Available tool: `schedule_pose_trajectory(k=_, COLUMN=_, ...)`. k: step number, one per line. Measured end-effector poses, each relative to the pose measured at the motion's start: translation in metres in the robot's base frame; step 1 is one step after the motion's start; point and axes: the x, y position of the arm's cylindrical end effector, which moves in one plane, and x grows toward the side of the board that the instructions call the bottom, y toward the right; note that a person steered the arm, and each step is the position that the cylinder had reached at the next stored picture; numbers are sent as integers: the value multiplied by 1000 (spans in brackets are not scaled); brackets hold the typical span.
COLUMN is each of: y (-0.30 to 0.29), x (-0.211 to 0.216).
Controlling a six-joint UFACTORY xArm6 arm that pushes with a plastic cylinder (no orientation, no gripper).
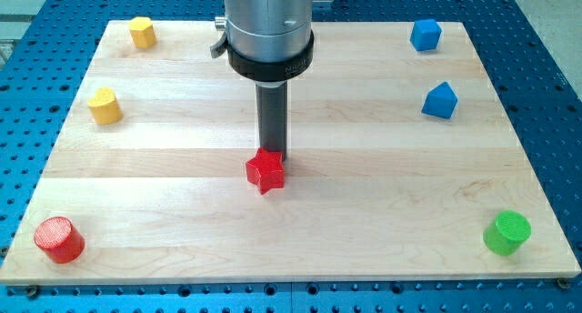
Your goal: Slide the red star to the bottom center of the board
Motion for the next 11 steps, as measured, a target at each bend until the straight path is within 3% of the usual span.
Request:
schedule_pose_trajectory(k=6, y=-31, x=5)
schedule_pose_trajectory(k=8, y=-11, x=18)
schedule_pose_trajectory(k=11, y=10, x=3)
